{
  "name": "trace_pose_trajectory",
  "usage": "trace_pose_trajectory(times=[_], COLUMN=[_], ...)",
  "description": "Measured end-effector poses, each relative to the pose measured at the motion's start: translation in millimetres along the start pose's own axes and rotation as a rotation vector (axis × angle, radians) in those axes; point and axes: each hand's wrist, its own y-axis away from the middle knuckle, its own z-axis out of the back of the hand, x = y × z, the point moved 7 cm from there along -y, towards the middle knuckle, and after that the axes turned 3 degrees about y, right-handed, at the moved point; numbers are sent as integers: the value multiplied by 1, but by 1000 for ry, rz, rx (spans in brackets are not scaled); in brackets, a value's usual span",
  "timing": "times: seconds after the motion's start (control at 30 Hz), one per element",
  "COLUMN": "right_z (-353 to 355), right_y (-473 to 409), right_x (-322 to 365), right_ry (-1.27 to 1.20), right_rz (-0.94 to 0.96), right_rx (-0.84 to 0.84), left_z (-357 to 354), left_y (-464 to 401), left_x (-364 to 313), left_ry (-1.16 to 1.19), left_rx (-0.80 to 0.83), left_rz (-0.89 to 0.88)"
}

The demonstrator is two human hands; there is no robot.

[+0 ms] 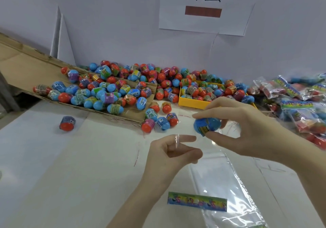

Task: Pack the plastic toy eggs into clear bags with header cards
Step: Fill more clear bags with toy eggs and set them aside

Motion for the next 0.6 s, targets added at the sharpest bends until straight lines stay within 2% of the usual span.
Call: trace_pose_trajectory(times=[0.17,0.3,0.37,0.43,0.6], right_z=[7,-5,-13,-17,-15], right_y=[5,4,5,7,9], right_x=[-4,-4,-4,-4,-4], right_ry=[-283,-345,-484,-610,-631], right_rz=[-77,-108,-123,-129,-164], right_rx=[-167,-99,-74,-97,-170], left_z=[1,0,-1,1,0], left_y=[0,2,2,2,2], left_x=[-1,-4,-5,-5,-5], left_ry=[-12,-47,-62,-60,-34], left_rx=[-22,-12,-20,-41,-35], left_rz=[-3,-35,-42,-32,-42])
